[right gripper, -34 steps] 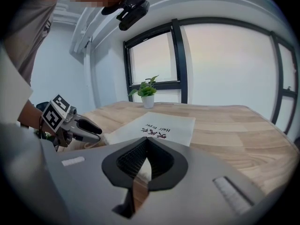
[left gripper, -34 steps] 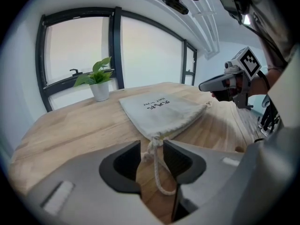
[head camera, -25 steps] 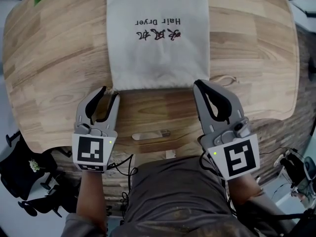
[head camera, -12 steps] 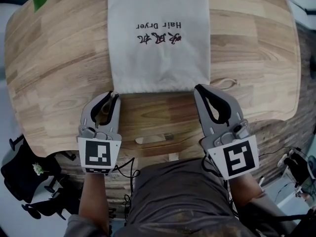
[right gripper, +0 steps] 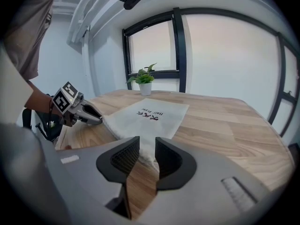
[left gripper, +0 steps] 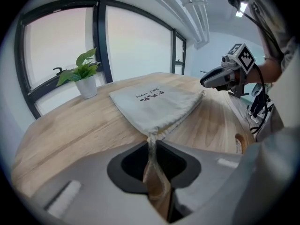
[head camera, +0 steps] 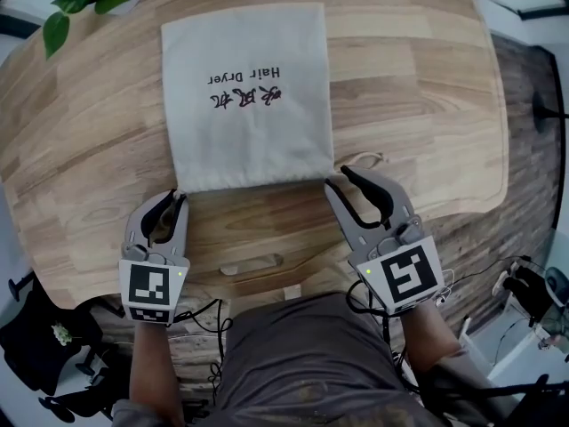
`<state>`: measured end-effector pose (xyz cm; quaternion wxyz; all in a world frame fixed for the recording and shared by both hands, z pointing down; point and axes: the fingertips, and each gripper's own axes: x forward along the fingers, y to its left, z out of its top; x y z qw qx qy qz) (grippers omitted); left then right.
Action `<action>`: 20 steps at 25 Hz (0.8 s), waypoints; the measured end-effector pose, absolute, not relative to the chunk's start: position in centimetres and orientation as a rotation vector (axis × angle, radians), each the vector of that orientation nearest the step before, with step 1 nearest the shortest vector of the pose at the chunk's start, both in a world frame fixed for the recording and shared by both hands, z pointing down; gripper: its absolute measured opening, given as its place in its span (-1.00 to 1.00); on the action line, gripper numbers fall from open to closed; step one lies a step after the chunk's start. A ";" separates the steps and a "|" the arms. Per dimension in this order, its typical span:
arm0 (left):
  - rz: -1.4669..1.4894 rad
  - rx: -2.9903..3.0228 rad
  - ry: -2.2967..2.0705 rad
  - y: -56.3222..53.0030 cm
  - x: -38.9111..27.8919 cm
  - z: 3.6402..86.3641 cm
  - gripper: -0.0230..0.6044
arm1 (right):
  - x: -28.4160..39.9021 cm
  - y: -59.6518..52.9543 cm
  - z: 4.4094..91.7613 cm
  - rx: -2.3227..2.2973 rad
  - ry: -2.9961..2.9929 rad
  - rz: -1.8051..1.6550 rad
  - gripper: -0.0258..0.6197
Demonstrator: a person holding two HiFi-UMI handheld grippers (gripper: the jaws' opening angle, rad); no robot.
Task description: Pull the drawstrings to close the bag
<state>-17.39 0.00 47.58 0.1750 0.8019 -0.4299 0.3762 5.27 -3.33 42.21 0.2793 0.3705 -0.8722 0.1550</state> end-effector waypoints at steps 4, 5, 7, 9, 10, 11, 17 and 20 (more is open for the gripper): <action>1.056 2.265 -1.207 0.0 -17.3 47.4 -0.74 | 6.4 -3.5 43.1 0.915 -2.310 0.423 -0.39; 1.052 2.264 -1.203 0.0 -17.3 47.3 -0.74 | 6.5 -3.3 43.6 0.868 -2.302 0.430 -0.38; 1.043 2.262 -1.197 -0.1 -17.2 47.2 -0.74 | 6.6 -3.0 44.8 0.767 -2.277 0.425 -0.33; 1.036 2.263 -1.193 -0.3 -17.2 47.2 -0.74 | 6.7 -3.0 45.8 0.691 -2.244 0.378 -0.32; 1.035 2.264 -1.190 -0.3 -17.2 47.2 -0.74 | 6.7 -2.9 46.3 0.660 -2.226 0.349 -0.32; 1.034 2.265 -1.186 -0.3 -17.2 47.2 -0.74 | 6.8 -2.8 46.7 0.635 -2.209 0.324 -0.31; 1.054 2.279 -1.142 -0.3 -17.2 47.4 -0.74 | 6.7 -2.6 47.6 0.566 -2.186 0.313 -0.36; 1.062 2.276 -1.136 -0.3 -17.5 47.5 -0.74 | 6.9 -2.6 47.8 0.546 -2.167 0.321 -0.48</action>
